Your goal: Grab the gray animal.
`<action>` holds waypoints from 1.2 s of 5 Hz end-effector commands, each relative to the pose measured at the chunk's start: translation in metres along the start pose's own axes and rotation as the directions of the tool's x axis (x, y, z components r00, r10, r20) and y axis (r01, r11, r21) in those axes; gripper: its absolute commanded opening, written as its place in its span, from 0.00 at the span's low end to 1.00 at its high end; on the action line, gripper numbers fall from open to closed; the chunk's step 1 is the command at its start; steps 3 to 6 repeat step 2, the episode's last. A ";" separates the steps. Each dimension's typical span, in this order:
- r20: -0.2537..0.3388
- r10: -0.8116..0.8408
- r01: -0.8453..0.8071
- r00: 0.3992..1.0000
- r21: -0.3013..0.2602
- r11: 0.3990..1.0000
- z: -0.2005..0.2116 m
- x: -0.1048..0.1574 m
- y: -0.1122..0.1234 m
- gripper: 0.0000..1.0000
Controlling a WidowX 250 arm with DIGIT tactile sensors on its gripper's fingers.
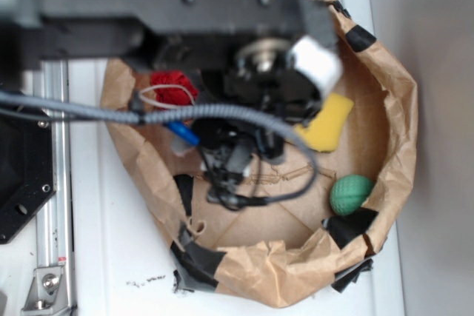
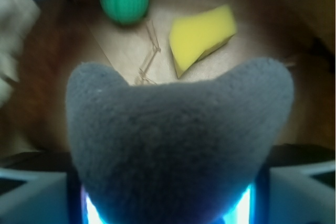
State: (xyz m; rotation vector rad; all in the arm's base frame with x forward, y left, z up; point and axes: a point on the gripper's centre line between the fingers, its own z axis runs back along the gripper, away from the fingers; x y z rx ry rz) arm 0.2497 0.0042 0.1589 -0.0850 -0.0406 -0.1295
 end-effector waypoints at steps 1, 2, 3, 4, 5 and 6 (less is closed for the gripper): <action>0.117 0.196 -0.197 0.974 -0.003 0.980 0.027 0.011 -0.002 0.00; 0.122 0.223 -0.226 0.967 0.013 0.974 0.023 0.014 0.000 0.00; 0.122 0.223 -0.226 0.967 0.013 0.974 0.023 0.014 0.000 0.00; 0.122 0.223 -0.226 0.967 0.013 0.974 0.023 0.014 0.000 0.00; 0.122 0.223 -0.226 0.967 0.013 0.974 0.023 0.014 0.000 0.00; 0.122 0.223 -0.226 0.967 0.013 0.974 0.023 0.014 0.000 0.00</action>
